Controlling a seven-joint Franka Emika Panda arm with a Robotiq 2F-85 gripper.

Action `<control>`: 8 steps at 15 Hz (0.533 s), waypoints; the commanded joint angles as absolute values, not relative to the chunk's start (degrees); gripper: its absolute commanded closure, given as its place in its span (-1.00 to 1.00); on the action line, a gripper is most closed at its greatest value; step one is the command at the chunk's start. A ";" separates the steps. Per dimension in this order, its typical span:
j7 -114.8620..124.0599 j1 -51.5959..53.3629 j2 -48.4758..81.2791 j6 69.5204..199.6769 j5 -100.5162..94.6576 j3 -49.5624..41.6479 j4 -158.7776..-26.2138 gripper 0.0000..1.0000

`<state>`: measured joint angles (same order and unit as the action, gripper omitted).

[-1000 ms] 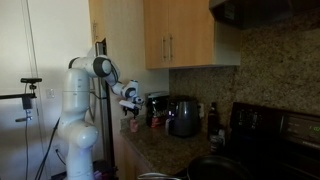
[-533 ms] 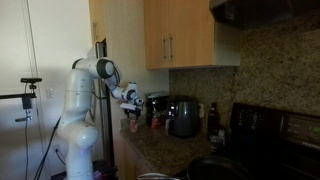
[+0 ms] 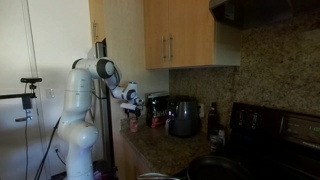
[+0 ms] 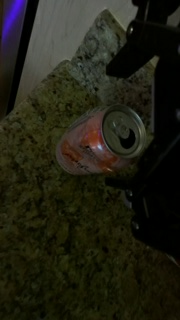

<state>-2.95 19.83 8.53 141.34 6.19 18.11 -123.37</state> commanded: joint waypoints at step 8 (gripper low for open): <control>0.38 19.79 8.02 137.63 6.13 18.22 -123.09 -1.00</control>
